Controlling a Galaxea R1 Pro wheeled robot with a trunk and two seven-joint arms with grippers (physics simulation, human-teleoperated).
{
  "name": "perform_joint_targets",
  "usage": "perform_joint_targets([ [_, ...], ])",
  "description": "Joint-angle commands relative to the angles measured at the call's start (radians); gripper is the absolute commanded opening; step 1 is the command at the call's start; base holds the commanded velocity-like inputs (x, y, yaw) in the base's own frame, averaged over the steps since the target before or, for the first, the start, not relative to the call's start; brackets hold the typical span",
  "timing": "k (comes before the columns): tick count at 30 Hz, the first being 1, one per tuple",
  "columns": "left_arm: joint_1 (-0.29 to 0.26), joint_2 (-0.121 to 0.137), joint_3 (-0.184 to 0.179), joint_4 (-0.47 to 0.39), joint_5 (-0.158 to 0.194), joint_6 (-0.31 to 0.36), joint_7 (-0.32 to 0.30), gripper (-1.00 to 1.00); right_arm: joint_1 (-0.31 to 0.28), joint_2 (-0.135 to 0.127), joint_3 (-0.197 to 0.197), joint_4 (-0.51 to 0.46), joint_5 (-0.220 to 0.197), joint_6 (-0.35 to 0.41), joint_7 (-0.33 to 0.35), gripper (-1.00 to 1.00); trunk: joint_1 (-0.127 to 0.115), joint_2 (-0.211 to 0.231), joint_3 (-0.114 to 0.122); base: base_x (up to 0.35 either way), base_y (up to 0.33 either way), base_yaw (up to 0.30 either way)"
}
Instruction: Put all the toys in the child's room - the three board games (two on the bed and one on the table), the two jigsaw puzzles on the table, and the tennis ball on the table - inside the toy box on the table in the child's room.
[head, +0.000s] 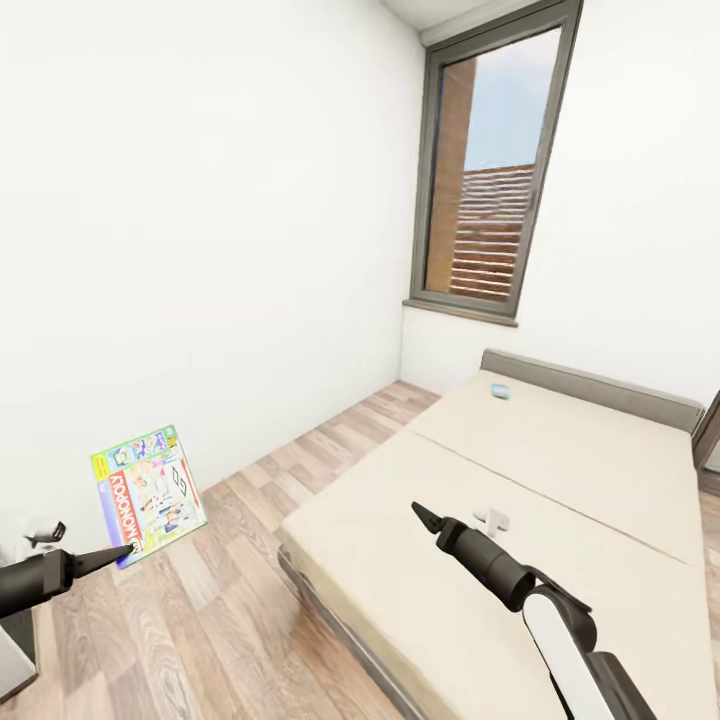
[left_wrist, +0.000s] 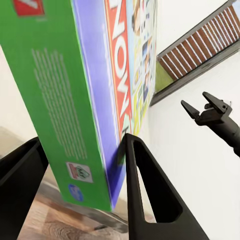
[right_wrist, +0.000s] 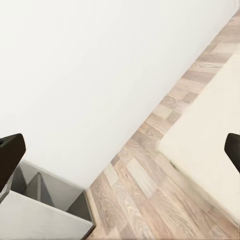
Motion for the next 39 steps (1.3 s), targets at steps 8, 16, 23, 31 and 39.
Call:
perform_joint_targets([
  [8, -0.001, 0.000, 0.000, 0.000, -0.002, 0.011, -0.004, -1.00, 0.000, 0.003, 0.000, 0.000, 0.012, 0.004, -0.001, 1.00, -0.031, 0.055, 0.024, 0.000, 0.000, 0.289],
  [16, -0.001, -0.001, -0.002, 0.000, -0.002, 0.011, -0.004, -1.00, 0.000, 0.021, 0.000, 0.000, 0.019, 0.004, -0.001, 1.00, -0.061, 0.111, 0.049, 0.000, 0.000, 0.289],
  [23, -0.001, 0.000, -0.003, 0.000, -0.002, 0.010, -0.004, -1.00, 0.000, 0.024, 0.000, 0.002, 0.019, 0.004, -0.001, 1.00, -0.088, 0.160, 0.071, 0.000, 0.000, 0.289],
  [31, -0.001, -0.001, -0.003, 0.000, -0.002, 0.010, -0.004, -1.00, -0.001, 0.026, 0.000, 0.002, 0.049, 0.005, -0.002, 1.00, -0.119, 0.216, 0.096, 0.000, 0.000, 0.289],
  [39, -0.001, -0.002, -0.003, 0.000, -0.003, 0.010, -0.004, -1.00, 0.000, 0.034, 0.000, 0.002, 0.066, 0.005, -0.002, 1.00, -0.149, 0.272, 0.121, 0.000, 0.000, 0.289],
])
